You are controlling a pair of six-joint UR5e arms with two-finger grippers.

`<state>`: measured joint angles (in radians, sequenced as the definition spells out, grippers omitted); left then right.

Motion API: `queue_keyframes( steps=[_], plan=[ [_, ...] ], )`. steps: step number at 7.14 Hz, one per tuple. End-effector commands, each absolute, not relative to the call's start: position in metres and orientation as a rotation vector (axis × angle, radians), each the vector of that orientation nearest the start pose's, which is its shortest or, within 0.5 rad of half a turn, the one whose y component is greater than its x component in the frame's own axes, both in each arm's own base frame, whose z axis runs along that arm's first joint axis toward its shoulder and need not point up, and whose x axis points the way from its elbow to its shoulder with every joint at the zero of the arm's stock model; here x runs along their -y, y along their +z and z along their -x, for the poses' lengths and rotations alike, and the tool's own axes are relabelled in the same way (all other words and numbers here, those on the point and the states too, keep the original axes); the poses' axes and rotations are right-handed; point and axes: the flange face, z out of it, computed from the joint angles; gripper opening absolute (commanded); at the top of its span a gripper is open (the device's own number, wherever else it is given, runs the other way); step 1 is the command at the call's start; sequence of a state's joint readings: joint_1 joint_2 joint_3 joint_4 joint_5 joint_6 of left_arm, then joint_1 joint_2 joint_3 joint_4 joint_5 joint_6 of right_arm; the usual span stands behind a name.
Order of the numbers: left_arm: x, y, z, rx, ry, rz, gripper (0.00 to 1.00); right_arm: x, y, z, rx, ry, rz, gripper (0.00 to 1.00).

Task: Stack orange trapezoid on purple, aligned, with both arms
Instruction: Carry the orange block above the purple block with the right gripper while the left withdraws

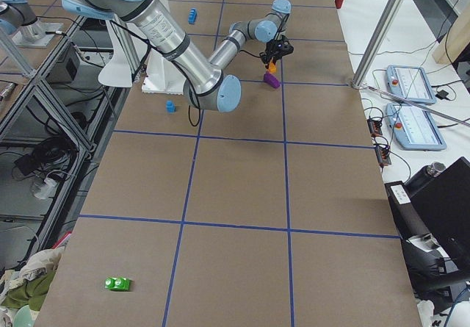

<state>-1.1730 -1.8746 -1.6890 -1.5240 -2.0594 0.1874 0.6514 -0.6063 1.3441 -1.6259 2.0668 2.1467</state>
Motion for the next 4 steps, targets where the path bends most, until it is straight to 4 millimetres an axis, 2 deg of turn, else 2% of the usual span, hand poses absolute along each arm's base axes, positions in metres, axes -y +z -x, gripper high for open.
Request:
queue_keyframes(
  steps=[1,4],
  plan=[
    [0.5959,0.4555,-0.1511,-0.526,0.651,-0.319,1.00,0.5314,0.1470,0.5814,0.691,0.987,0.477,0.00],
    [0.5953,0.4596,-0.1518,-0.526,0.649,-0.311,1.00,0.5340,0.1539,0.5890,0.703,0.982,0.448,0.00]
  ],
)
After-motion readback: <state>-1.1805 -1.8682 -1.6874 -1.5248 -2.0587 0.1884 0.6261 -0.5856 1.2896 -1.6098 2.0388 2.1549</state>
